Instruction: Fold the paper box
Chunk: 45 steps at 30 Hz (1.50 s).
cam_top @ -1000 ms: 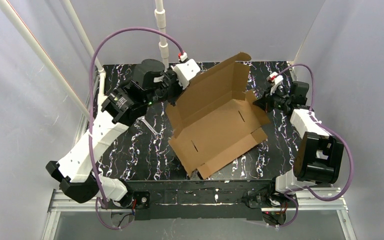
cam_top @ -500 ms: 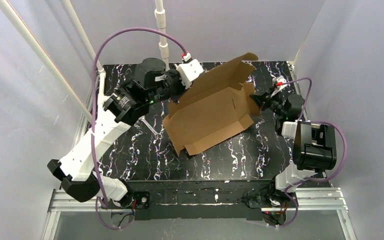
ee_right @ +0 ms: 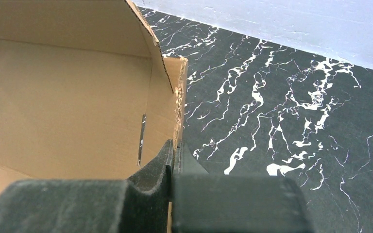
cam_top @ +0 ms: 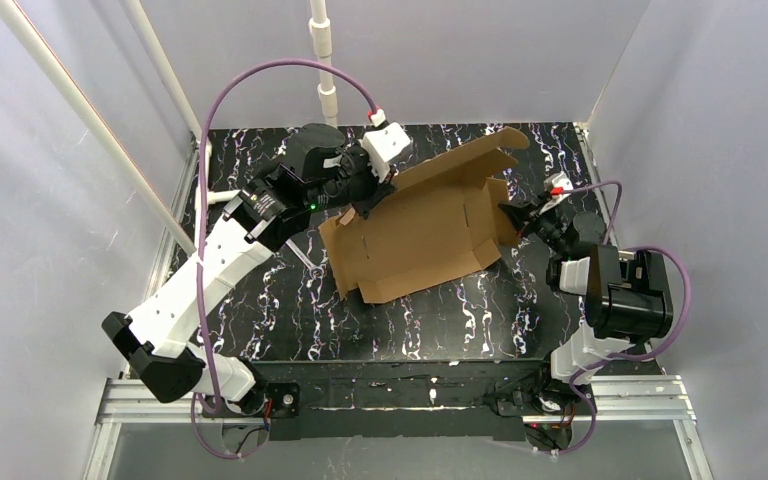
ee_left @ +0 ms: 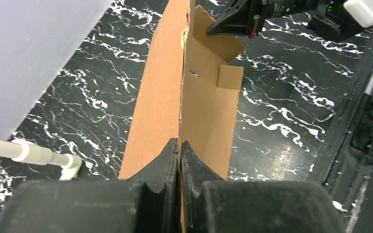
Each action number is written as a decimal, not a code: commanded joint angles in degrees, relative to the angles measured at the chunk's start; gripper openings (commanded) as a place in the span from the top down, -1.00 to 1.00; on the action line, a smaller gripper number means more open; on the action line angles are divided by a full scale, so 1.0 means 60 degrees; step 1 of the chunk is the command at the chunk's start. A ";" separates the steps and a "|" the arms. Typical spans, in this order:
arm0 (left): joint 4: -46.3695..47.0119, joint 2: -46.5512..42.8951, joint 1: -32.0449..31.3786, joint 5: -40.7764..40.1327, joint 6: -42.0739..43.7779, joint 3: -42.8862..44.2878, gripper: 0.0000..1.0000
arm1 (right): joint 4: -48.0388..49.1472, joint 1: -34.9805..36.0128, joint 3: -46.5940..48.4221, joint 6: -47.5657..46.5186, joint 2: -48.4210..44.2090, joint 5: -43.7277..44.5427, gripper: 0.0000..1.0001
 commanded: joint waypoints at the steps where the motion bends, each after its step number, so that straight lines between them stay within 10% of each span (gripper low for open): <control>1: 0.0253 -0.0560 0.0007 0.0400 -0.0978 -0.0261 1.00 | 0.0748 0.0035 -0.0507 -0.0276 -0.0258 -0.0641 0.97; 23: 0.1011 -0.2004 0.0007 0.0890 -0.1801 -0.1350 1.00 | -0.2526 -0.0023 -0.0836 -0.3222 -0.1631 -0.1496 0.97; 39: 0.0826 -0.2073 0.0005 0.0802 -0.0540 -0.1215 1.00 | -0.2223 -0.0194 -0.0374 -0.2522 -0.2571 -0.2472 0.97; 45: 0.1497 -0.1897 0.0003 0.0231 0.0718 -0.0812 1.00 | 0.0170 -0.0108 0.0180 -0.0836 -0.1823 -0.1165 0.97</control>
